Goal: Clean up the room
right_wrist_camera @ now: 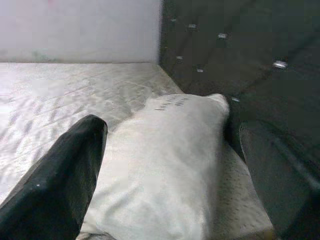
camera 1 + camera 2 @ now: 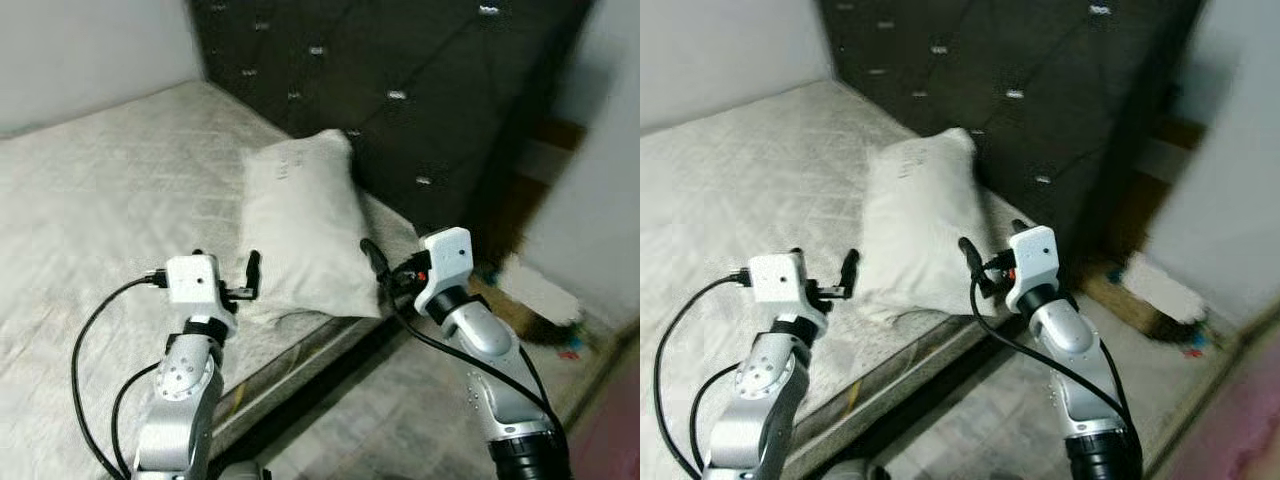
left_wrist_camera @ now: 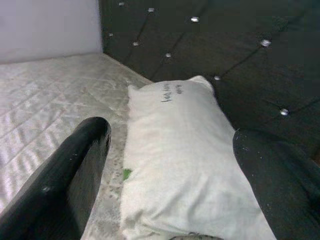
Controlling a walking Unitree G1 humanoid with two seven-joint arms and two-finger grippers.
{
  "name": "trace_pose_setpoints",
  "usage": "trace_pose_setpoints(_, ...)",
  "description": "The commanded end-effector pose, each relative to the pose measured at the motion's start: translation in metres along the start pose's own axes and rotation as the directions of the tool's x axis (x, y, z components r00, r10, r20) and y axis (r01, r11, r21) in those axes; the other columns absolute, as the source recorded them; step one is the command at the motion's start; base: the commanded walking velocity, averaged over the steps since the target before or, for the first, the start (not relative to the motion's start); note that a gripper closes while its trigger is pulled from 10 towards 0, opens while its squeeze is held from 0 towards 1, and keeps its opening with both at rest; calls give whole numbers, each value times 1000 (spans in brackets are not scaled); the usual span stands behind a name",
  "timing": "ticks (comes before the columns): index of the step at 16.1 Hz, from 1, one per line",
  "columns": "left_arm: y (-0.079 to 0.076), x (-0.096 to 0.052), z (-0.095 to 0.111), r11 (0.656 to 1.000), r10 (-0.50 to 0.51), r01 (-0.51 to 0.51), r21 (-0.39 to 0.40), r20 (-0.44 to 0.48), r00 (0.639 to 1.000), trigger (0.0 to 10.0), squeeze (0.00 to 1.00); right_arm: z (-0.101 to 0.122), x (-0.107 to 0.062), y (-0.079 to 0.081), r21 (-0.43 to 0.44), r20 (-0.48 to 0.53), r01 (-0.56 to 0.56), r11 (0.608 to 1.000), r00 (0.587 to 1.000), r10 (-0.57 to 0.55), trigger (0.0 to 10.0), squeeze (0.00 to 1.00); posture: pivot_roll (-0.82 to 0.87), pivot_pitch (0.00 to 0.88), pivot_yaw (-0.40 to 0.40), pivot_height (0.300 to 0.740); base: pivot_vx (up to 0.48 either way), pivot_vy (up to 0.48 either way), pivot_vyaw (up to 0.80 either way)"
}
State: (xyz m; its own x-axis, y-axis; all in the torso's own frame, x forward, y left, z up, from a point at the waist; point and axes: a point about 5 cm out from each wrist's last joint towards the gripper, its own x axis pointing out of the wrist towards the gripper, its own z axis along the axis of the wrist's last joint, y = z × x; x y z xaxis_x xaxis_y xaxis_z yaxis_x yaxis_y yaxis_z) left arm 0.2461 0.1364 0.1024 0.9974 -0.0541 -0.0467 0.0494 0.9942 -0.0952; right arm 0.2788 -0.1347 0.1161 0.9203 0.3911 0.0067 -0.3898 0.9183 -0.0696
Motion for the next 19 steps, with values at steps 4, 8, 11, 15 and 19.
trace_pose_setpoints(4,7,0,3,999,33,-33,13,1,999,10000,0,2,3,2,7,6,-6,1000,1000,6,10000,0,-83,0,8,740,0,0,800)
trace_pose_setpoints(8,7,0,2,1000,30,-30,9,-6,1000,10000,0,2,3,3,7,6,-7,1000,1000,7,10000,0,-82,0,9,740,0,0,800)
trace_pose_setpoints(11,6,0,2,1000,26,-26,-4,0,1000,10000,0,3,4,3,6,6,-7,1000,1000,7,10000,0,-81,0,10,740,0,0,800)
trace_pose_setpoints(15,6,0,2,1000,25,-25,-3,1,1000,10000,0,3,5,4,17,9,-14,1000,1000,14,10000,0,-81,0,12,740,0,0,769)
trace_pose_setpoints(19,7,0,2,1000,15,-15,-26,-3,1000,10000,0,4,6,3,42,12,-10,999,1000,9,10000,0,-81,0,12,740,0,480,0)
